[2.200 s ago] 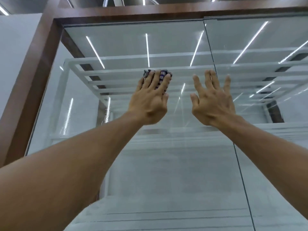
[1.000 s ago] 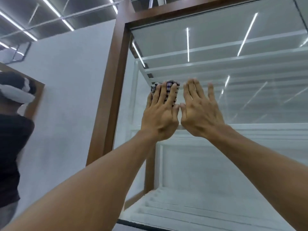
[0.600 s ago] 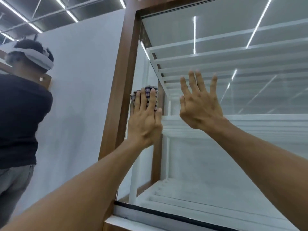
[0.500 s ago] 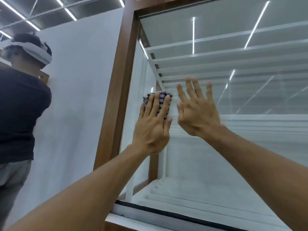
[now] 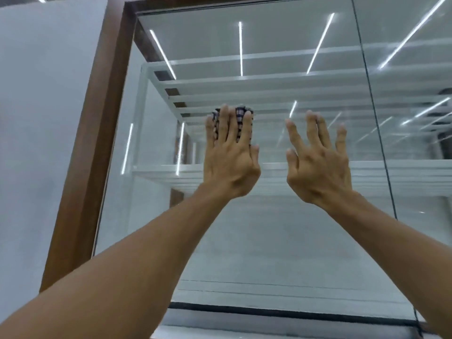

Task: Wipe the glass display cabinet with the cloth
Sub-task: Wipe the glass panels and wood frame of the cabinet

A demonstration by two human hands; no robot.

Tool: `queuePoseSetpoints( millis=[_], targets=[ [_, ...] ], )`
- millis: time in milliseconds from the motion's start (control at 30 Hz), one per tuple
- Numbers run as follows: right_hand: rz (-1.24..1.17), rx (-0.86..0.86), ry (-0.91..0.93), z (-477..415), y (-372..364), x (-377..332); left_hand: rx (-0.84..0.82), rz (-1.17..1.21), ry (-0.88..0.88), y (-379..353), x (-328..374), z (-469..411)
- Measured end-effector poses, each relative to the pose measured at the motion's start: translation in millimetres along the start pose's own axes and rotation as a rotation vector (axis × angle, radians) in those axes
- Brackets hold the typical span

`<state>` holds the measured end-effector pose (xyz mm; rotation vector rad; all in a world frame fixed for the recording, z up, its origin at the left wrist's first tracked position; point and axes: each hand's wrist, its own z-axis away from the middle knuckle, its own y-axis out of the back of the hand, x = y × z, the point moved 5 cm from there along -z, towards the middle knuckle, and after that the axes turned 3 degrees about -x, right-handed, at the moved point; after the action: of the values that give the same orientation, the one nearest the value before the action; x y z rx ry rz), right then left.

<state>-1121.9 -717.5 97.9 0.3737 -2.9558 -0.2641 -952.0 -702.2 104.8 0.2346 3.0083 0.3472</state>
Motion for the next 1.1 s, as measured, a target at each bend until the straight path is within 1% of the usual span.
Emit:
queuePoseSetpoints(
  millis=[100,167,200,233,300,333,367,433,500,567,633,733,800,867,967,1033,1100],
  targets=[
    [0.075,0.020,0.005,7,5,25,-0.110,0.002,-0.250,-18,59,22],
    [0.121,0.019,0.016,12,9,43,-0.140,-0.037,-0.370,-23,65,28],
    [0.136,0.015,0.014,14,10,52,-0.122,-0.044,-0.390,-21,63,21],
    [0.145,0.008,0.007,17,11,60,-0.093,-0.040,-0.374,-19,63,11],
    [0.137,0.009,-0.009,21,13,72,-0.047,-0.009,-0.253,-19,72,-7],
    [0.120,0.016,-0.017,22,13,76,-0.039,0.021,-0.205,-21,85,-10],
    [0.099,0.023,-0.028,24,14,79,-0.042,0.049,-0.196,-25,101,-8],
    [0.060,0.022,-0.053,27,16,88,-0.059,0.043,-0.280,-35,126,-1],
    [0.055,0.014,-0.043,32,18,97,-0.071,0.013,-0.350,-37,133,-1],
    [0.034,0.048,-0.027,39,21,106,-0.064,0.030,-0.302,-35,136,-15],
    [-0.057,0.115,-0.067,43,23,113,-0.065,0.048,-0.257,-37,153,-27],
    [-0.196,0.174,-0.132,45,24,119,-0.107,0.060,-0.375,-42,183,-14],
    [-0.192,0.147,-0.142,46,24,116,-0.138,0.038,-0.445,-47,177,6],
    [-0.106,0.111,-0.086,47,20,98,-0.104,0.015,-0.448,-46,152,19],
    [-0.071,0.072,0.013,46,6,53,-0.034,0.027,-0.324,-36,102,24],
    [-0.116,0.027,0.018,40,-3,23,-0.022,0.010,-0.262,-29,70,27],
    [-0.146,0.004,0.040,32,-11,-10,-0.015,-0.022,-0.239,-23,42,34]
  ],
)
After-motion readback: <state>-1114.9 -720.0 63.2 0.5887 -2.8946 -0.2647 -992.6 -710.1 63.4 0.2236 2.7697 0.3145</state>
